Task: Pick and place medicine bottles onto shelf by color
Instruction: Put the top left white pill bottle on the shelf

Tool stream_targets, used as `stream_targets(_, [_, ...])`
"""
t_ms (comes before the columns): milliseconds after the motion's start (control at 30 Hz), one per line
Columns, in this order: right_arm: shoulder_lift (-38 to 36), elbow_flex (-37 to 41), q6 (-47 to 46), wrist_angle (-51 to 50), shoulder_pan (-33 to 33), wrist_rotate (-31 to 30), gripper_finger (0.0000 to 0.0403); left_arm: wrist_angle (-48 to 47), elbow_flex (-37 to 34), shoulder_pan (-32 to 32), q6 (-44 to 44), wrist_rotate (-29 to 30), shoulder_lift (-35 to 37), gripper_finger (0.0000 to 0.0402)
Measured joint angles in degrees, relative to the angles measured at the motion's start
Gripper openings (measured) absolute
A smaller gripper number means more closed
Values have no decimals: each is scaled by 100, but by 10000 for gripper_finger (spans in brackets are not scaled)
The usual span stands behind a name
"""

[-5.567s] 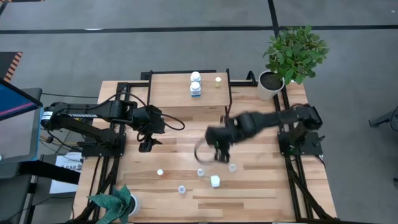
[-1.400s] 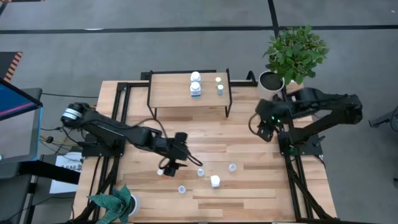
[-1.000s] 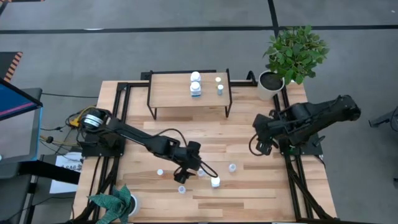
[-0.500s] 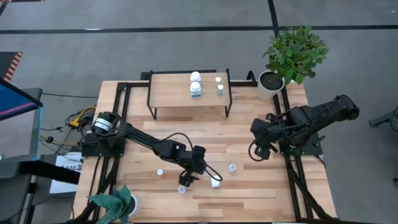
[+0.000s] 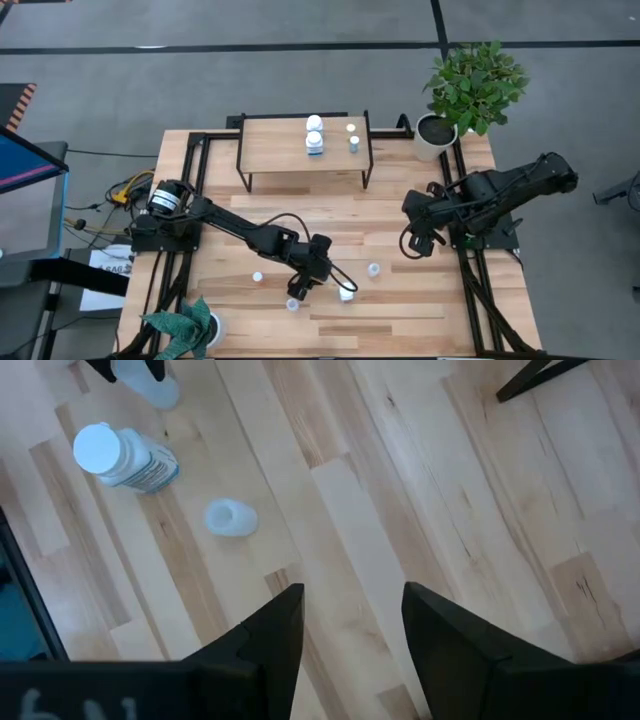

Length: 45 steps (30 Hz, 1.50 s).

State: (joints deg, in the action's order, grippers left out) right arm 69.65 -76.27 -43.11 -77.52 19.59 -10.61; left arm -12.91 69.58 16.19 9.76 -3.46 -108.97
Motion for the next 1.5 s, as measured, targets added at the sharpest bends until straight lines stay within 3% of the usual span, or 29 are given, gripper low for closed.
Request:
stream_targets(200, [0, 0, 2, 4, 0, 0, 191, -125, 87, -15, -167, 223, 5, 108])
stream_targets(533, [0, 0, 2, 15, 0, 0, 191, -2803, 1347, -151, 13, 388, 696, 105])
stream_targets(700, [0, 0, 2, 21, 0, 0, 191, -3627, 1530, -275, 249, 543, 1511, 111])
stream_targets(833, [0, 0, 2, 24, 0, -48, 191, -4090, 1538, -592, 402, 1083, 2301, 108])
stream_targets(933, [-2, 0, 4, 35, 0, -178, 191, -4110, 1541, -1052, 642, 1350, 2810, 113])
stream_targets(1133, [0, 0, 4, 55, -2, -308, 191, -4071, 1541, -2636, 1144, 1115, 3319, 116])
stream_targets(1333, [0, 0, 4, 97, -2, -307, 191, -3844, 1539, -4486, 1231, -31, 3025, 117])
stream_targets(1500, [0, 0, 7, 94, -2, -308, 191, -3673, 1540, -5446, 981, -366, 2520, 117])
